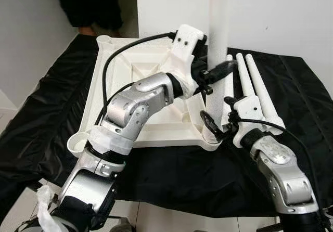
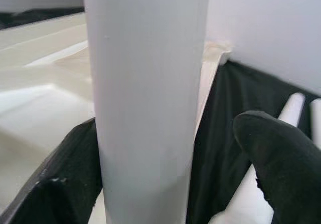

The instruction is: Building children table

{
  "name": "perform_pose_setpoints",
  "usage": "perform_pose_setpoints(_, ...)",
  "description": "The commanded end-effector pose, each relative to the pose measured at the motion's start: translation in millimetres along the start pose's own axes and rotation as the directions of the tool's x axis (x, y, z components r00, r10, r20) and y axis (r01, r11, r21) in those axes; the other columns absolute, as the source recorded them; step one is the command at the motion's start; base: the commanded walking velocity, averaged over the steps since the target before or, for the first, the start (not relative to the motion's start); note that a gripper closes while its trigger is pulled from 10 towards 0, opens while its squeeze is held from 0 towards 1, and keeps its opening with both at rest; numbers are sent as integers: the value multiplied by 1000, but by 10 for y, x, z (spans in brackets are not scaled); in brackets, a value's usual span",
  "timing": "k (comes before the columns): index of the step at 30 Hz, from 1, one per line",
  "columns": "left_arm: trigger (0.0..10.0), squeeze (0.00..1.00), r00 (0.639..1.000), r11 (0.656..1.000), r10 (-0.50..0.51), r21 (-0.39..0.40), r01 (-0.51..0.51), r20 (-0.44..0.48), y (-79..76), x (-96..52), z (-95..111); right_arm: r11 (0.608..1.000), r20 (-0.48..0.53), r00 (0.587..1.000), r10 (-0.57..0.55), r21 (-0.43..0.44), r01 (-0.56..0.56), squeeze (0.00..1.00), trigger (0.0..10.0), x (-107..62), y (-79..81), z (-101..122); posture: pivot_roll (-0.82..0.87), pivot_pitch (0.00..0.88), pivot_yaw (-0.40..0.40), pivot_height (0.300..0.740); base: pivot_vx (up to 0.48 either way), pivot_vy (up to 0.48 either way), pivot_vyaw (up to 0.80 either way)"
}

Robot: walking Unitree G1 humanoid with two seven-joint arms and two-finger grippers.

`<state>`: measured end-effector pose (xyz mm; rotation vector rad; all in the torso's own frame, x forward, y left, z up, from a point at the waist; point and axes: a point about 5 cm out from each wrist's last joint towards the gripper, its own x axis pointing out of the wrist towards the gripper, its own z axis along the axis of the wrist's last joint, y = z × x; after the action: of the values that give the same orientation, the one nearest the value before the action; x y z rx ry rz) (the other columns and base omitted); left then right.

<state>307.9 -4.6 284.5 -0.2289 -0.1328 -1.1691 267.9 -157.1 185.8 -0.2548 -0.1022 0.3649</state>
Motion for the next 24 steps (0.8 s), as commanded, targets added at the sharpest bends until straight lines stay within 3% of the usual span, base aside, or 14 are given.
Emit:
perform_pose_setpoints(1,10000,0,999,1000,12,16,-12,32,-5,36,115,998,14,998,-64,-17,64,204,10000,30,-59,24,-32,0,-4,740,0,0,0)
perform_pose_setpoints(2,10000,0,999,1000,12,16,-12,32,-5,36,115,998,14,998,-64,-17,64,204,10000,30,-59,24,-32,0,-4,740,0,0,0)
perform_pose_setpoints(3,10000,0,999,999,30,15,-31,41,2,63,152,994,20,994,-109,-8,109,0,10000,73,-67,30,-29,0,-8,740,0,0,0)
perform_pose_setpoints(6,10000,0,994,996,92,-1,-92,63,21,144,245,977,24,976,-215,11,215,0,10000,194,-69,27,-24,0,-10,740,0,0,0)
perform_pose_setpoints(8,10000,0,992,995,104,-4,-103,68,24,158,260,974,24,973,-228,13,228,0,10000,212,-67,24,-24,0,-10,740,0,0,0)
perform_pose_setpoints(10,10000,0,978,983,183,-24,-181,102,55,224,328,936,2,936,-351,30,351,0,10000,345,-86,2,-16,0,-15,740,0,0,0)
perform_pose_setpoints(24,10000,0,967,975,220,-38,-217,126,-5,310,376,867,13,868,-496,-36,496,0,10000,524,-85,31,-4,0,-20,740,0,0,0)
